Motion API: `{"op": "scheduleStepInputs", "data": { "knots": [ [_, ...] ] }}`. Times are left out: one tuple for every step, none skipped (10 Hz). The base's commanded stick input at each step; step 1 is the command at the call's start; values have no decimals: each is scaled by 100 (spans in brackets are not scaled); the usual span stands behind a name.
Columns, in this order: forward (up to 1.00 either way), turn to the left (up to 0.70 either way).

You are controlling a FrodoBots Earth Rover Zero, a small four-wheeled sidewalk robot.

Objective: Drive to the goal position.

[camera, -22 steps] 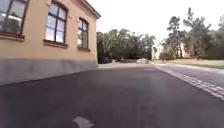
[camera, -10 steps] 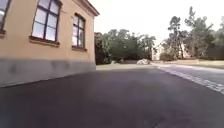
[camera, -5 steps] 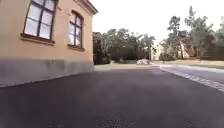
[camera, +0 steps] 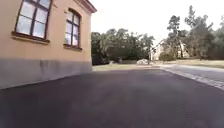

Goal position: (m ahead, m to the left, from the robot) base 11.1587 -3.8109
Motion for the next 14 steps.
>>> {"op": "scheduleStepInputs", "data": {
  "knots": [
    [70, 0],
    [70, 0],
    [70, 0],
    [70, 0],
    [70, 0],
    [70, 0],
    [70, 0],
    [70, 0],
    [70, 0],
    [70, 0],
    [70, 0],
    [70, 0],
    [70, 0],
    [70, 0]
  ]
}}
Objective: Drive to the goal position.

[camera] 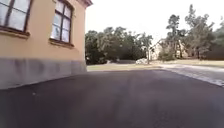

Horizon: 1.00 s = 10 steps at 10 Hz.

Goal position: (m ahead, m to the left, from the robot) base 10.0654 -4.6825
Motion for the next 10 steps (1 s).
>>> {"op": "scheduleStepInputs", "data": {
  "knots": [
    [70, 0],
    [70, 0],
    [70, -2],
    [70, -9],
    [70, -1],
    [70, 0],
    [70, 0],
    [70, 0],
    [70, 0],
    [70, 0]
  ]
}}
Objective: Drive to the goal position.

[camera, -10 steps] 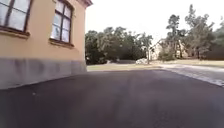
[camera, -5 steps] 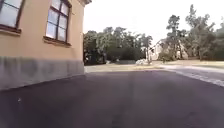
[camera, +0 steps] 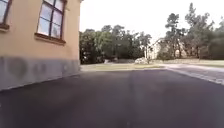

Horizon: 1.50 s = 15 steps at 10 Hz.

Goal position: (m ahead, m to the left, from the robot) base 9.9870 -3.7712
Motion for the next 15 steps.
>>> {"op": "scheduleStepInputs", "data": {
  "knots": [
    [70, 0],
    [70, 0],
    [70, 0],
    [70, 0],
    [70, 0],
    [70, 0],
    [70, -3],
    [70, -1],
    [70, 0],
    [70, 0],
    [70, 0],
    [70, 0],
    [70, 0],
    [70, 0],
    [70, 0]
  ]
}}
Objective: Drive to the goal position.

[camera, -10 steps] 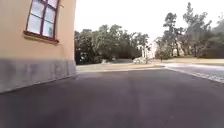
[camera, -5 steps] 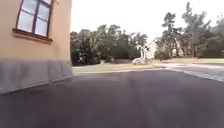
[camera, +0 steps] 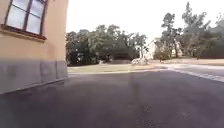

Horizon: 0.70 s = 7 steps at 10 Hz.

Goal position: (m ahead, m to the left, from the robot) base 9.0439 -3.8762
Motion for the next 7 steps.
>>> {"op": "scheduleStepInputs", "data": {
  "knots": [
    [70, 0],
    [70, 0],
    [70, 0],
    [70, 0],
    [70, 0],
    [70, 0],
    [70, 0]
  ]
}}
